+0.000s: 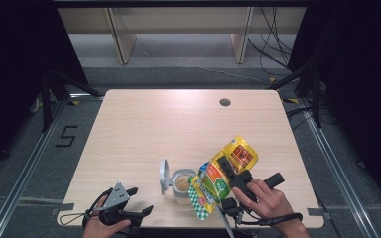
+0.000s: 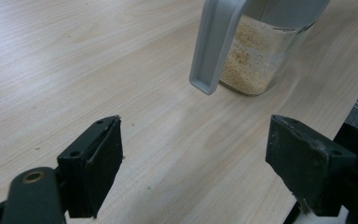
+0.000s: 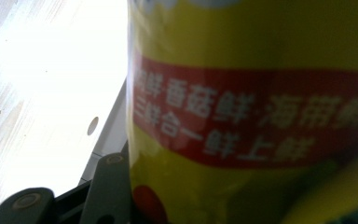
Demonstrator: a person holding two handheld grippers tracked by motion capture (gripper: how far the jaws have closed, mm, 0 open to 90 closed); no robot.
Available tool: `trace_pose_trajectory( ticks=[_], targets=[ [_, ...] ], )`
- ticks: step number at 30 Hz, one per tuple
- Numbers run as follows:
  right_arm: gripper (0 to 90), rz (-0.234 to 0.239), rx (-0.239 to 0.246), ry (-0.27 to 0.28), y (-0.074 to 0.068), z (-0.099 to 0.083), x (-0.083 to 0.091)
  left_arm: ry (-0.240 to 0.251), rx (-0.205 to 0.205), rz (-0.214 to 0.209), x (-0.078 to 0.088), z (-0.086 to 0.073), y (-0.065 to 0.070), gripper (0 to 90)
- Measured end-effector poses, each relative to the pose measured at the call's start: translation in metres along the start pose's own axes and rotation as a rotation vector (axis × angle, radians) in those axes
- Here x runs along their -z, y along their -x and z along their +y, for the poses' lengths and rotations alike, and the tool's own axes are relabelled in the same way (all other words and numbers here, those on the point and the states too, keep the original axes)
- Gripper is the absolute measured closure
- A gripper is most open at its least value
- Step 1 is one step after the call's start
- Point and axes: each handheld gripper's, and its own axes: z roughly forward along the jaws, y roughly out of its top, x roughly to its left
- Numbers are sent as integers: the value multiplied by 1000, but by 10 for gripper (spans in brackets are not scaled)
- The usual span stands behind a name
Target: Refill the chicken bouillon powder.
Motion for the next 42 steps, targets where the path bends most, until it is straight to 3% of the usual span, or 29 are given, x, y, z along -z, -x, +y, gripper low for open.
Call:
trace_pose_trajectory(
  ticks=[1, 2, 4, 8, 10, 14, 16, 20, 22, 25, 29, 37, 39, 40, 42],
  targets=[
    [550, 0, -31, -13, -2, 0, 1, 0, 6, -4, 0, 0, 1, 182],
    [549, -2, 11, 2, 0, 0, 0, 2, 32, -4, 0, -1, 3, 182],
    [550, -2, 17, 6, 0, 0, 0, 17, 35, -6, -2, -1, 3, 182],
    [550, 3, -10, -6, -2, 0, 1, 2, 30, -2, 1, 0, 3, 182],
    [550, 0, -1, -3, -2, 0, 1, 9, 6, -2, 1, 0, 1, 182],
    [551, 5, 3, -4, -1, 0, 0, 11, -2, 6, 1, 1, 0, 182],
    [567, 4, 5, 2, -1, 0, 0, 17, 16, 2, 1, 2, 2, 182],
    [570, 2, 1, 2, -1, 0, 0, 19, 10, 4, 1, 2, 1, 182],
    [570, 2, 14, 6, -1, 0, 0, 20, 39, 9, 2, 1, 2, 182],
    [570, 11, -7, 0, -4, 1, 0, 14, 8, 8, 3, 2, -1, 182],
    [571, 8, -3, 1, -3, 1, 1, 12, 33, 8, 2, 1, 1, 182],
    [572, 6, -11, 4, -2, 1, 1, 20, 42, 10, 1, 1, 2, 182],
    [572, 4, -14, 2, -2, 1, 2, 17, 26, 10, 2, 1, 1, 182],
    [572, 5, -11, 6, -1, 0, 1, 19, 42, 10, 1, 1, 2, 182],
    [573, 5, -19, 6, -2, 0, 1, 11, 9, 12, 2, 1, -1, 182]
  ],
)
